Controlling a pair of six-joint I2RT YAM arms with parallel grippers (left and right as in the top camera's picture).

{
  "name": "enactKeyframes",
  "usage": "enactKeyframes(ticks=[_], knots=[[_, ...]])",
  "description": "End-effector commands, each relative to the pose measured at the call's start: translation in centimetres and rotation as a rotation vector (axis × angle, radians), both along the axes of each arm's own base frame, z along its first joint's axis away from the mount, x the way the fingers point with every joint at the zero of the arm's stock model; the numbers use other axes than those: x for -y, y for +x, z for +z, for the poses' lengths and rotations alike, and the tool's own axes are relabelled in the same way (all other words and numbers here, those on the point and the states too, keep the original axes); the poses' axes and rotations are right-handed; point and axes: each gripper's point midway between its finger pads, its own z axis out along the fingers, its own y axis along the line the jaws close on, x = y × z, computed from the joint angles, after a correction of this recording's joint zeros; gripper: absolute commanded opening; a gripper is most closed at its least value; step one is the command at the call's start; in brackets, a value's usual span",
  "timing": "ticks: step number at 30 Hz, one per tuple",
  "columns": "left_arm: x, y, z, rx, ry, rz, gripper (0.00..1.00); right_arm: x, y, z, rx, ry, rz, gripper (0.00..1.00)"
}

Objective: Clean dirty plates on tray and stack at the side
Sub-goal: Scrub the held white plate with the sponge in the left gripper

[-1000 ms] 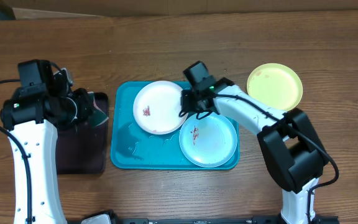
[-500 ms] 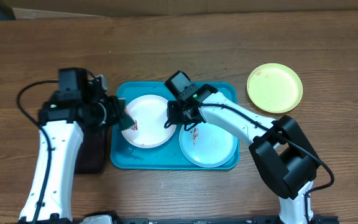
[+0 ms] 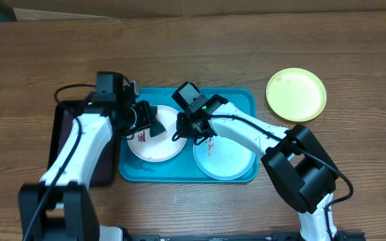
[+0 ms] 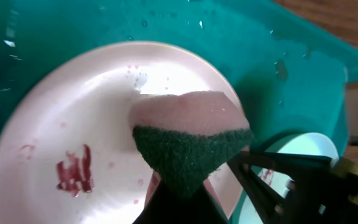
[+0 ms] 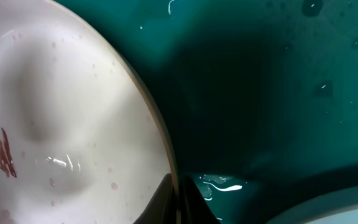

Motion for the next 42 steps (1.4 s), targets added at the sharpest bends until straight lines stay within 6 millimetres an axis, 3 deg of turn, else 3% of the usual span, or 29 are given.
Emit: enactKeyframes(ticks=[1, 6, 18, 22, 28, 33, 37, 40, 42], knots=[[1.1, -0.5, -2.1, -0.077, -0.045, -0.007, 0.04, 0.6, 0.7, -0.4, 0.036, -0.035, -0.030, 0.04], [1.0, -0.9, -4.3, -0.141, -0.038, -0.004, 0.04, 0.8, 1.4, -1.0, 0.086, -0.039, -0.024, 0.04], [0.7, -0.9, -4.9, -0.149, -0.013, -0.003, 0.04, 0.5, 2.0, -2.0, 0.108, -0.037, -0.009, 0.04], [-1.3, -1.4, -6.3, -0.185, 0.109, 0.028, 0.04, 0.6, 1.8, -2.2, 0.101, -0.043, -0.008, 0.04], [-6.1, -2.4, -7.5, -0.235, 0.350, 0.097, 0.04, 1.1, 1.3, -2.4, 0.083, -0.068, 0.008, 0.04], [-7.6, -1.6, -6.6, -0.216, 0.409, 0.094, 0.04, 1.2, 1.2, -2.5, 0.082, -0.070, 0.011, 0.04], [-7.5, 0.2, -4.0, -0.182, 0.404, 0.100, 0.04, 1.2, 1.3, -2.5, 0.082, -0.070, 0.011, 0.04], [-6.5, 2.1, -1.3, -0.135, 0.354, 0.094, 0.04, 1.2, 1.2, -2.5, 0.082, -0.070, 0.011, 0.04], [-4.8, 3.5, 0.3, -0.089, 0.269, 0.071, 0.04, 1.2, 1.3, -2.4, 0.082, -0.069, 0.011, 0.04]])
